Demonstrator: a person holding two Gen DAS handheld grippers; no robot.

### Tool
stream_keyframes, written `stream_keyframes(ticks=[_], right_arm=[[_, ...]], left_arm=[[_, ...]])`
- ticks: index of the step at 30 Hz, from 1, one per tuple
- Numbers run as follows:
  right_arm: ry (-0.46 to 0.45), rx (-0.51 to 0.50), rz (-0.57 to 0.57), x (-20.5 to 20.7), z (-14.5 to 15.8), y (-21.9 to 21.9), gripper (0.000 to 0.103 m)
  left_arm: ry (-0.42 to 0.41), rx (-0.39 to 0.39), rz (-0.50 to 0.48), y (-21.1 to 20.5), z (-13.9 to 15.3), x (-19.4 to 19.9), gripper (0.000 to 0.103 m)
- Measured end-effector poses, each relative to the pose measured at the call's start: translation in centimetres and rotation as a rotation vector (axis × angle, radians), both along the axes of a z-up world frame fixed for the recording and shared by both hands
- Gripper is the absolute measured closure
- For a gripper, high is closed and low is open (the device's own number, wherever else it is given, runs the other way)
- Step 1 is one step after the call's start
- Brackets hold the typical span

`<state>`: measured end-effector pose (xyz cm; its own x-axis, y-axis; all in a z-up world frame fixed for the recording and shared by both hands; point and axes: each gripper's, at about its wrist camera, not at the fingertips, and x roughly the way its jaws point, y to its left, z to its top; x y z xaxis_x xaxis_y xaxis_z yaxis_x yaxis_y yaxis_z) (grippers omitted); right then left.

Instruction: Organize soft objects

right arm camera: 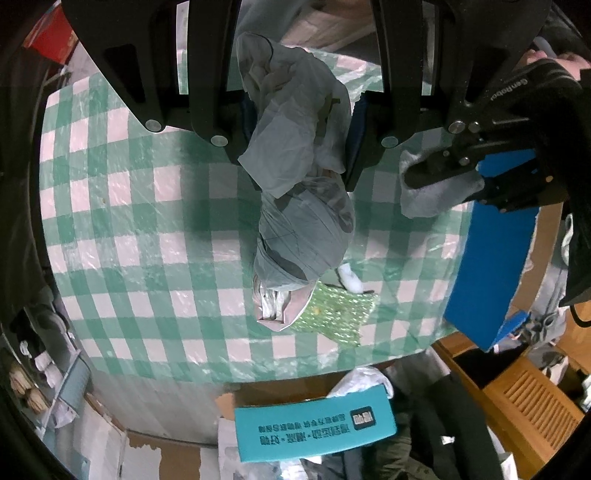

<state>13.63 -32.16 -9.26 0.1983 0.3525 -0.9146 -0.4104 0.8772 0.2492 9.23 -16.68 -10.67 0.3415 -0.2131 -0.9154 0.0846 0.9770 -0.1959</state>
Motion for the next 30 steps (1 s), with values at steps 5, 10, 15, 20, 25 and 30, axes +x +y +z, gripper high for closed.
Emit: stream_keyframes(ticks=[5,10,15,20,25,30], right_arm=[[-0.020,0.014,0.014,-0.4,1.2,0.5,0.064],[-0.042,0.034,0.033,-0.7,2.4,1.4,0.064],[-0.058,0.050,0.057,-1.0,3.4,2.6,0.064],[-0.070,0.065,0.082,-1.4,4.4,3.8,0.064],[-0.077,0.076,0.102,-1.5,5.1,4.9,0.064],[-0.080,0.082,0.120,-1.6,5.7,6.1,0.064]], left_arm=[[-0.020,-0.001,0.019,0.9,1.2,-0.3,0.077],[-0.057,0.012,0.024,1.6,2.7,-1.0,0.077],[-0.080,0.021,0.036,2.6,3.7,-1.5,0.077],[-0.103,0.033,0.051,3.5,4.6,-2.0,0.077],[-0.119,0.037,0.069,4.5,5.3,-2.5,0.077],[-0.125,0.032,0.089,5.6,5.7,-2.9,0.077]])
